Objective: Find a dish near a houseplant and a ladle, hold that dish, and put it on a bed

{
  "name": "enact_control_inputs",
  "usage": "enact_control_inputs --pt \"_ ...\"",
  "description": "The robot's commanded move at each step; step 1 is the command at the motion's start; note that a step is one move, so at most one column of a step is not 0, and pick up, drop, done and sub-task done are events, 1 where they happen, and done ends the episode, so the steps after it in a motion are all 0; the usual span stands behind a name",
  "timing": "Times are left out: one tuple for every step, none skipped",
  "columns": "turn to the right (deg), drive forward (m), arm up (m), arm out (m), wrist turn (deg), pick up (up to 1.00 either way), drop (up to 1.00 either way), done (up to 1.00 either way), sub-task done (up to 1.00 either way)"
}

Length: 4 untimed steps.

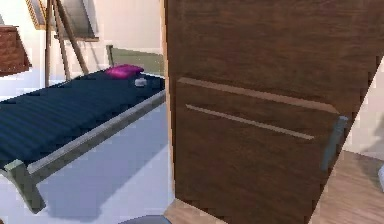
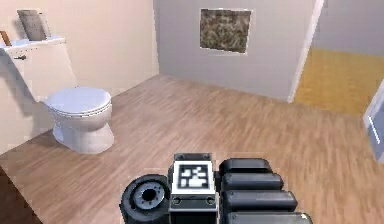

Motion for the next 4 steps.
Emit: enact_control_inputs --pt "-6.0 0.00 0.00 0.00 0.0 0.00 0.00 0.00 0.00" --pt "0.0 0.75 0.00 0.00 0.0 0.00 0.00 0.00 0.00" --pt "-45.0 0.00 0.00 0.00 0.0 0.00 0.00 0.00 0.00" --pt "-9.0 0.00 0.00 0.00 0.0 0.00 0.00 0.00 0.00"
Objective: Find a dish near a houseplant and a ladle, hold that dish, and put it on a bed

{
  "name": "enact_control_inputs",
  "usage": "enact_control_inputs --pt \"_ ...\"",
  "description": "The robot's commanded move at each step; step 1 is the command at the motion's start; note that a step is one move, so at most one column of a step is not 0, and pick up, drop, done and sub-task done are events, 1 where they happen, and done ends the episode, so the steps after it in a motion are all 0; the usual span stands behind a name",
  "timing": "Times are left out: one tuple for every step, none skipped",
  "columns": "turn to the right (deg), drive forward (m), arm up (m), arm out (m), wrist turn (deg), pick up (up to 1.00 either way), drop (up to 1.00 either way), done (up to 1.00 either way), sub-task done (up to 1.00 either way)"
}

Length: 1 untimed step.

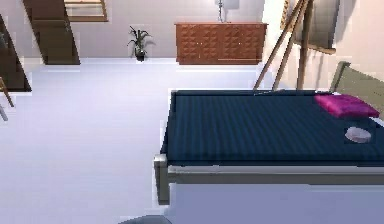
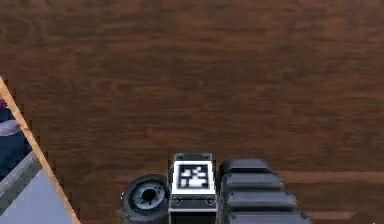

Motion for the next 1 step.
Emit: enact_control_inputs --pt "0.0 0.45 0.00 0.00 0.0 0.00 0.00 0.00 0.00"
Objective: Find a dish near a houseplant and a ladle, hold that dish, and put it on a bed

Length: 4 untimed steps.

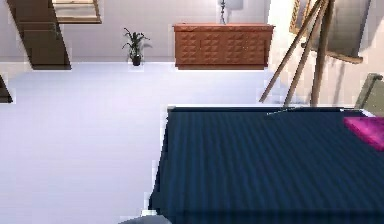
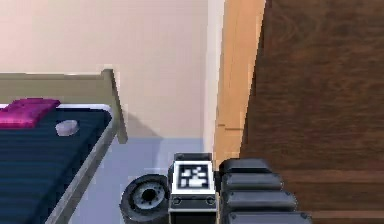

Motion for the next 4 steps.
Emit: enact_control_inputs --pt "-45.0 0.00 0.00 0.00 0.0 0.00 0.00 0.00 0.00" --pt "-12.0 0.00 0.00 0.00 0.0 0.00 0.00 0.00 0.00" --pt "0.0 0.85 0.00 0.00 0.0 0.00 0.00 0.00 0.00" --pt "-39.0 0.00 0.00 0.00 0.0 0.00 0.00 0.00 0.00"
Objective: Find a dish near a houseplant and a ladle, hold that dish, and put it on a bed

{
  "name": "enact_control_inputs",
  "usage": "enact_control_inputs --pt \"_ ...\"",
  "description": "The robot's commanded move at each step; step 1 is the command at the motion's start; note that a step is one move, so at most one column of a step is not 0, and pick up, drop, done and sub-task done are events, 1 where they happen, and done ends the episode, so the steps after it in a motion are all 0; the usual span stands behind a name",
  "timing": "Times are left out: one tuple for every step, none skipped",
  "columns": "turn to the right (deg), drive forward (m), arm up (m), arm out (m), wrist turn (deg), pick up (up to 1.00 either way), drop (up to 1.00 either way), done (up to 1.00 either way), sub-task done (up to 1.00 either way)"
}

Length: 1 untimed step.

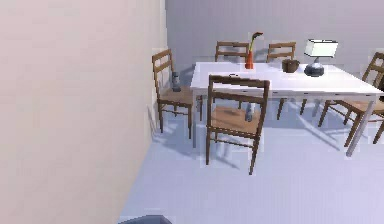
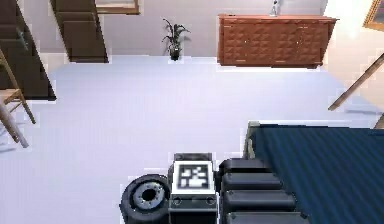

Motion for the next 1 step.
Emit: enact_control_inputs --pt "0.0 0.05 0.00 0.00 0.0 0.00 0.00 0.00 0.00"
